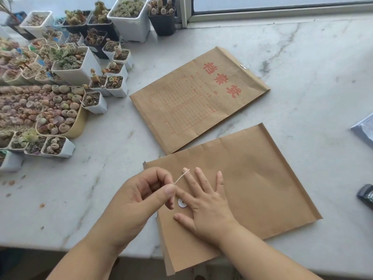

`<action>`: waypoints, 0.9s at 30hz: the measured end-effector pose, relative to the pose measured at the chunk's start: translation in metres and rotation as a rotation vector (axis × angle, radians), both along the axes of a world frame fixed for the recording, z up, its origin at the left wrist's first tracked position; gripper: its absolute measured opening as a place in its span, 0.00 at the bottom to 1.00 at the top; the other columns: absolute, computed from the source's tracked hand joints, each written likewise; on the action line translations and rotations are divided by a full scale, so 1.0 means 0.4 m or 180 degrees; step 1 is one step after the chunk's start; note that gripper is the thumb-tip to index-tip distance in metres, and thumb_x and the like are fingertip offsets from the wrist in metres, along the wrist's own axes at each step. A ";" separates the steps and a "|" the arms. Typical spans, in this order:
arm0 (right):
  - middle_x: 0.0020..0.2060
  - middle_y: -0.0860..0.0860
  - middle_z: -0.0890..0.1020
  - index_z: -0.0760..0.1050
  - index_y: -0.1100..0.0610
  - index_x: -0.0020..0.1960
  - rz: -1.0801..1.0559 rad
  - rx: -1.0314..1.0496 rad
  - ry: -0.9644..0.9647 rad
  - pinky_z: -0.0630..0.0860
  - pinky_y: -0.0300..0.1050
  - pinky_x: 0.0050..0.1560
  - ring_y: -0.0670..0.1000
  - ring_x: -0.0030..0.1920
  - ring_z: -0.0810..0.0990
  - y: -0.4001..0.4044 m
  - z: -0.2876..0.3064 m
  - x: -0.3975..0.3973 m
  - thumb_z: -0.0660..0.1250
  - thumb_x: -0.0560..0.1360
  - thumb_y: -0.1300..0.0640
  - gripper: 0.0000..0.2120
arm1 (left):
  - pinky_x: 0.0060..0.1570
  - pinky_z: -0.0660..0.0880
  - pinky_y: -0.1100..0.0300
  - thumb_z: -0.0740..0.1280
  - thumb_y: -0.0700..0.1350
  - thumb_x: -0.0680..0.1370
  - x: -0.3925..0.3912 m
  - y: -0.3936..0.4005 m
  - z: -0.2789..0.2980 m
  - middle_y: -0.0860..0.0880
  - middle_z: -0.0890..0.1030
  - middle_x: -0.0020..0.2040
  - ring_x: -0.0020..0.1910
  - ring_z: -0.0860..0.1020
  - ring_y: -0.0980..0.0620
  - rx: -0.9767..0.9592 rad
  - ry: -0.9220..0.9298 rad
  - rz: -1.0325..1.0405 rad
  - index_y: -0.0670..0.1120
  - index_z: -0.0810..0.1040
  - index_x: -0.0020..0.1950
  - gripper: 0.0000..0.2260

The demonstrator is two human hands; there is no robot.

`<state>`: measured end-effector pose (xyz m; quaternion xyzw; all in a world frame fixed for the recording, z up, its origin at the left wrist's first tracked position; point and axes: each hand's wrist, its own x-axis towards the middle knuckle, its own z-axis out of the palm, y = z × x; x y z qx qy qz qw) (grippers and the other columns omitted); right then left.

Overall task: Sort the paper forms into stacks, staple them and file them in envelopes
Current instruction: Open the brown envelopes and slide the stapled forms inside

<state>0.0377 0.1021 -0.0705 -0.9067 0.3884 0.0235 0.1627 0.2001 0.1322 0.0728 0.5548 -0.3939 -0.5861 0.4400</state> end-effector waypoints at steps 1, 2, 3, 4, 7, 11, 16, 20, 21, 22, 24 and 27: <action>0.76 0.53 0.63 0.64 0.40 0.72 -0.0004 0.0035 -0.0061 0.50 0.70 0.68 0.57 0.75 0.59 -0.004 0.001 -0.004 0.56 0.71 0.30 0.32 | 0.40 0.74 0.65 0.71 0.49 0.71 -0.010 -0.011 0.003 0.47 0.77 0.33 0.35 0.75 0.53 -0.0033 -0.0033 -0.0096 0.46 0.78 0.39 0.07; 0.75 0.53 0.64 0.64 0.42 0.71 0.0050 0.0030 -0.0167 0.51 0.67 0.69 0.56 0.75 0.60 -0.006 0.004 -0.008 0.58 0.71 0.31 0.31 | 0.39 0.74 0.65 0.70 0.46 0.72 -0.020 -0.021 0.003 0.47 0.77 0.34 0.35 0.75 0.54 -0.0046 -0.0077 -0.0215 0.45 0.77 0.40 0.06; 0.74 0.52 0.66 0.67 0.43 0.66 0.0104 0.0069 -0.0402 0.53 0.65 0.69 0.55 0.74 0.61 -0.012 0.007 -0.009 0.61 0.70 0.34 0.27 | 0.39 0.74 0.65 0.69 0.43 0.73 -0.030 -0.032 0.002 0.48 0.78 0.34 0.35 0.75 0.54 -0.0045 -0.0105 -0.0351 0.43 0.76 0.40 0.05; 0.70 0.50 0.70 0.70 0.43 0.59 0.0045 0.0282 -0.0771 0.55 0.63 0.70 0.53 0.72 0.64 -0.020 0.015 -0.011 0.65 0.69 0.39 0.21 | 0.39 0.74 0.65 0.68 0.42 0.74 -0.041 -0.044 0.000 0.49 0.79 0.35 0.35 0.75 0.55 -0.0036 -0.0135 -0.0495 0.43 0.76 0.40 0.04; 0.54 0.47 0.80 0.74 0.48 0.46 -0.0665 0.1681 -0.2041 0.58 0.64 0.72 0.46 0.62 0.75 -0.051 0.060 -0.018 0.72 0.66 0.51 0.11 | 0.38 0.73 0.67 0.66 0.36 0.77 -0.069 -0.085 -0.016 0.50 0.80 0.36 0.35 0.77 0.57 0.0075 -0.0306 -0.0846 0.44 0.76 0.41 0.06; 0.49 0.48 0.82 0.75 0.54 0.59 -0.1176 0.2904 -0.2704 0.75 0.39 0.57 0.37 0.54 0.79 -0.063 0.090 -0.024 0.73 0.72 0.58 0.16 | 0.37 0.74 0.65 0.64 0.34 0.79 -0.103 -0.140 -0.045 0.46 0.79 0.36 0.34 0.76 0.54 0.0313 -0.0541 -0.1024 0.40 0.75 0.44 0.05; 0.50 0.41 0.83 0.81 0.55 0.43 -0.0957 0.1539 -0.2118 0.66 0.42 0.67 0.40 0.56 0.78 -0.048 0.035 -0.043 0.62 0.75 0.50 0.13 | 0.43 0.75 0.65 0.68 0.44 0.77 -0.071 -0.116 -0.096 0.51 0.80 0.42 0.38 0.77 0.58 0.0091 -0.0998 0.0387 0.49 0.78 0.47 0.01; 0.62 0.48 0.78 0.72 0.59 0.34 -0.0792 0.0585 -0.2038 0.70 0.36 0.55 0.50 0.54 0.81 -0.039 0.004 -0.048 0.61 0.74 0.54 0.13 | 0.56 0.74 0.56 0.68 0.43 0.76 -0.011 0.042 -0.194 0.56 0.75 0.52 0.49 0.74 0.62 0.0401 -0.2376 0.1490 0.54 0.76 0.51 0.06; 0.63 0.49 0.78 0.72 0.59 0.33 -0.0744 0.0458 -0.2087 0.72 0.37 0.54 0.49 0.53 0.81 -0.038 -0.006 -0.048 0.62 0.74 0.55 0.12 | 0.60 0.72 0.56 0.68 0.45 0.75 -0.019 0.078 -0.219 0.57 0.72 0.55 0.53 0.72 0.63 0.0396 -0.2572 0.1298 0.52 0.77 0.54 0.08; 0.64 0.50 0.78 0.71 0.59 0.33 -0.0733 0.0403 -0.2156 0.73 0.38 0.52 0.49 0.52 0.81 -0.038 -0.014 -0.049 0.63 0.73 0.56 0.12 | 0.64 0.68 0.57 0.68 0.47 0.73 -0.034 0.105 -0.244 0.58 0.70 0.59 0.59 0.70 0.62 0.0363 -0.2728 0.1073 0.49 0.78 0.59 0.14; 0.64 0.50 0.78 0.71 0.59 0.32 -0.0725 0.0395 -0.2210 0.74 0.39 0.51 0.48 0.52 0.81 -0.034 -0.019 -0.046 0.63 0.73 0.57 0.12 | 0.66 0.62 0.59 0.73 0.46 0.73 -0.067 0.134 -0.275 0.54 0.65 0.69 0.68 0.64 0.57 0.0326 -0.2993 0.0799 0.48 0.72 0.69 0.25; 0.63 0.50 0.78 0.70 0.58 0.32 -0.0699 0.0313 -0.2295 0.73 0.37 0.52 0.47 0.51 0.81 -0.033 -0.023 -0.042 0.65 0.73 0.58 0.11 | 0.63 0.66 0.58 0.76 0.46 0.70 -0.089 0.122 -0.267 0.50 0.65 0.70 0.67 0.66 0.52 0.0742 -0.2900 0.1215 0.49 0.58 0.77 0.40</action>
